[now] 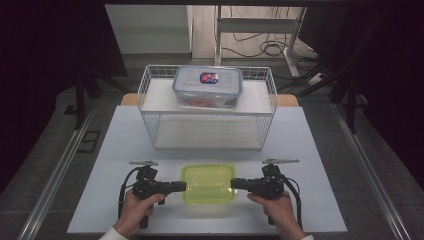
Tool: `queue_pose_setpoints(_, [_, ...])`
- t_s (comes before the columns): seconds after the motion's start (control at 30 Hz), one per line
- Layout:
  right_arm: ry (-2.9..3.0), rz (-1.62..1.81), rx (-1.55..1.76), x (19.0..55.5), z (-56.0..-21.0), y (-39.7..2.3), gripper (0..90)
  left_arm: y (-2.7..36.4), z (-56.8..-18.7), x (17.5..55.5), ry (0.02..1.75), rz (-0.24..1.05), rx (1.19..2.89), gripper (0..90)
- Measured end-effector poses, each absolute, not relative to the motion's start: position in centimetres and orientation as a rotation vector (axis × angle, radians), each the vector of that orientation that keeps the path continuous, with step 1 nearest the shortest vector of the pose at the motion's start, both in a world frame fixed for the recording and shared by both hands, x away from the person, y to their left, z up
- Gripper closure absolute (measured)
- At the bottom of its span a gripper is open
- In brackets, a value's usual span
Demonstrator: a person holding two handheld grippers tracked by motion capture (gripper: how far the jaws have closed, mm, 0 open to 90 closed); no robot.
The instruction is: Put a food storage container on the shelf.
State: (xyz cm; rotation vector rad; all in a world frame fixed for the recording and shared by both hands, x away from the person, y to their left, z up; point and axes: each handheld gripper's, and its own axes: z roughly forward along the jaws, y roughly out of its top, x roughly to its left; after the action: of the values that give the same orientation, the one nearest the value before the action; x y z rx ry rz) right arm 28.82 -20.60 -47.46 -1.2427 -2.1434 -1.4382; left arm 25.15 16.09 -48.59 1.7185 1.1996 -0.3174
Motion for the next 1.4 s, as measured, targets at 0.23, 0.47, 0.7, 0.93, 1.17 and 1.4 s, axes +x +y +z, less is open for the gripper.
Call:
queue_pose_setpoints(0.23, [-2.165,-1.465,-1.226,28.7,-46.7,-20.4,80.0,16.2,-47.9,25.1,1.186,-0.297,1.722,81.0])
queue_pose_setpoints(0.47, [-2.175,-1.495,-1.214,28.7,-45.9,-20.3,80.0,16.3,-46.9,25.2,1.169,-0.275,1.722,81.0])
queue_pose_setpoints(0.7, [-2.184,-1.541,-1.202,28.8,-44.5,-20.3,80.0,16.4,-45.5,25.7,1.138,-0.251,1.72,81.0])
queue_pose_setpoints(0.93, [-2.199,-1.584,-1.189,29.1,-43.1,-20.4,80.0,16.5,-43.9,26.4,1.114,-0.236,1.717,81.0])
queue_pose_setpoints(1.17, [-2.198,-1.64,-1.162,29.7,-40.5,-20.1,80.0,17.0,-40.9,27.3,1.081,-0.211,1.707,81.0])
queue_pose_setpoints(1.4, [-2.214,-1.678,-1.143,30.5,-37.6,-19.9,80.0,17.2,-38.3,28.4,1.059,-0.195,1.701,81.0])
